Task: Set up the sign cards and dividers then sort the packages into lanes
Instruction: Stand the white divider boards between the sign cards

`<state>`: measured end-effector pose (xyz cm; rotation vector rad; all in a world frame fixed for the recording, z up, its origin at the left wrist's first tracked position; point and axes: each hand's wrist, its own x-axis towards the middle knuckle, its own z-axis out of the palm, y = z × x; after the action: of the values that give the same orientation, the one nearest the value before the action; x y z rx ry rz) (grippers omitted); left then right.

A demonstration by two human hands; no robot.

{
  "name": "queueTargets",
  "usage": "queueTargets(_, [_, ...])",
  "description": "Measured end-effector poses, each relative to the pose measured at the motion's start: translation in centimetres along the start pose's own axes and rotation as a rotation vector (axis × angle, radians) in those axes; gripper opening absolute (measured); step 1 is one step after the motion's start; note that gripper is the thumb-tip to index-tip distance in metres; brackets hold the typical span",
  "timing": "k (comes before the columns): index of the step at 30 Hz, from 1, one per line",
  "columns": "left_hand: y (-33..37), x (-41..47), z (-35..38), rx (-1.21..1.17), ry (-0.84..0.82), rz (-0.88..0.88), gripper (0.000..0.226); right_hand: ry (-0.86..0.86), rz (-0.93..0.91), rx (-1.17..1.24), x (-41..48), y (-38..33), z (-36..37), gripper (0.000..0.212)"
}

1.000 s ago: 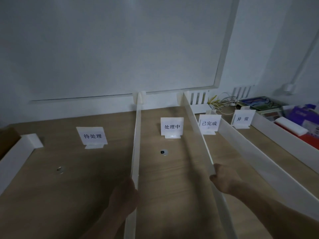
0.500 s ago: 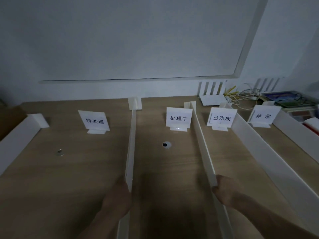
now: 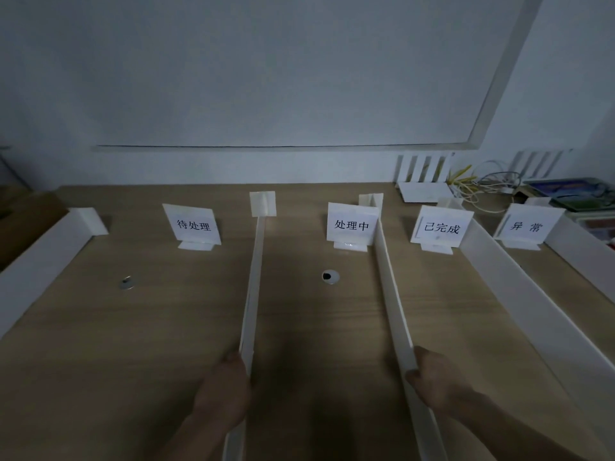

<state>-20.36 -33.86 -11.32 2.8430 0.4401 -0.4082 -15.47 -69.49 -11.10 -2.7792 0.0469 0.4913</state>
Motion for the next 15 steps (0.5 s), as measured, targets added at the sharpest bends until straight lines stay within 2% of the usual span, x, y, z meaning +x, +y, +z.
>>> queueTargets(15, [-2.0, -0.1, -0.3, 0.019, 0.008, -0.008, 0.043, 0.002, -0.049, -0.02, 1.0, -2.5, 1.1, 0.032])
